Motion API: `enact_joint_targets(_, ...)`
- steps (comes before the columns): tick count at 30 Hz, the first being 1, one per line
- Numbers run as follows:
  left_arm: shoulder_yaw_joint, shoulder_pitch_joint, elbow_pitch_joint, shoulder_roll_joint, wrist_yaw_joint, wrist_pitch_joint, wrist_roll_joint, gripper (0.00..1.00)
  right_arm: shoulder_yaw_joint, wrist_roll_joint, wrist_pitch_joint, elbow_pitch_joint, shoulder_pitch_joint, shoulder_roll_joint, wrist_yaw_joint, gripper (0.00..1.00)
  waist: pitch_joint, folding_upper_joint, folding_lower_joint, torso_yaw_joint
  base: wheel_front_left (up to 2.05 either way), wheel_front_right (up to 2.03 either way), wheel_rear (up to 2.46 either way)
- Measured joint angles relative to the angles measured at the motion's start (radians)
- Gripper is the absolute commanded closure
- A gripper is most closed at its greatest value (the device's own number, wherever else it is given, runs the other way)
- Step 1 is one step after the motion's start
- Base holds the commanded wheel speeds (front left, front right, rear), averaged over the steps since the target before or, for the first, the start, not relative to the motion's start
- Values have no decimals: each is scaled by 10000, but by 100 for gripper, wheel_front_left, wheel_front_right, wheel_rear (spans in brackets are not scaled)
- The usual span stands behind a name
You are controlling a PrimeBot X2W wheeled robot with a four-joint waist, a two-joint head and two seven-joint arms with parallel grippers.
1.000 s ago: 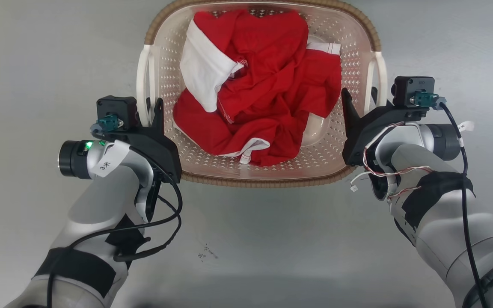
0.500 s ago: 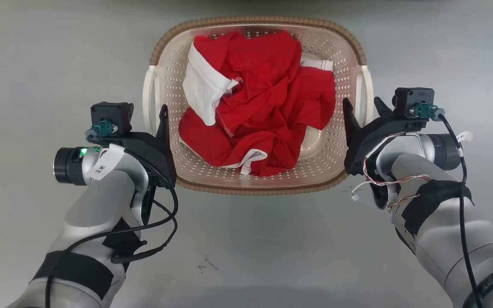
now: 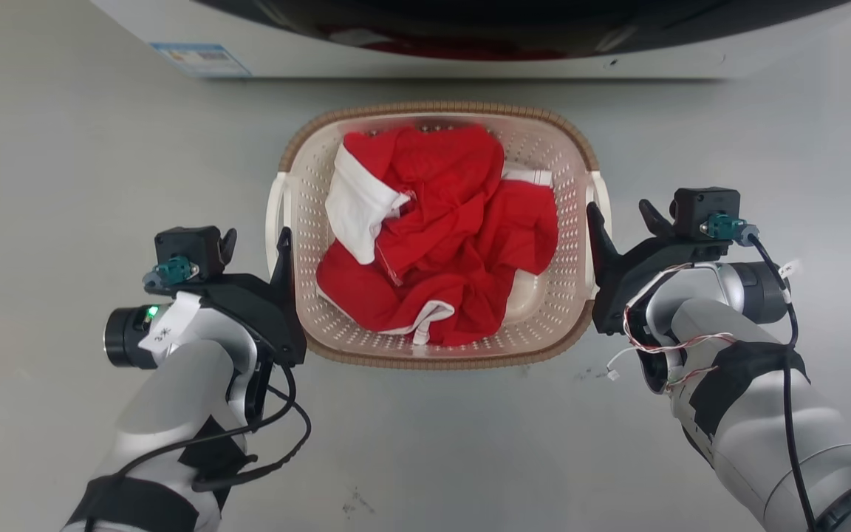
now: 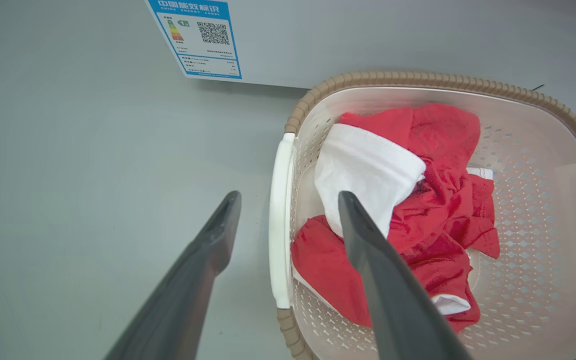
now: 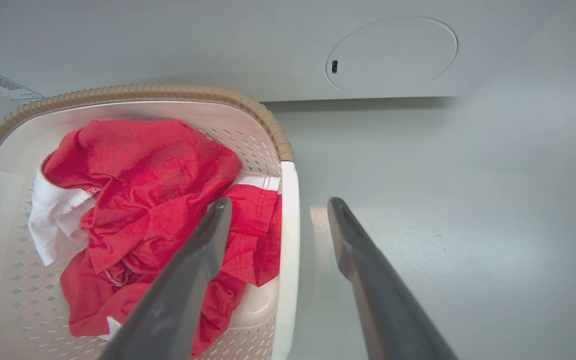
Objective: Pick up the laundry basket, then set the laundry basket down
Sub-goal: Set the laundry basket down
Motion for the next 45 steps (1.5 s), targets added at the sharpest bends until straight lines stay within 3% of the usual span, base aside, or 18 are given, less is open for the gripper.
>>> enact_joint_targets(13,932,1326,-1373,121,245,-2,-142,0,-408,-6,-100,-453,711,27,117,0,-1798,-1,-1,-95,0,0,0)
enact_joint_targets(28,1638,4018,-3568,449,460,-2,903,0,-1106,-637,-100,-1967,2727,-13,188,0,-3998,-1,-2,-197,0,0,0)
enact_joint_targets(45,2236,7826,-6452,865,884,-2,2240,0,-2615,-1845,-100,-4640,6313,-468,-537,0,-6458,-1,-2,-286,0,0,0)
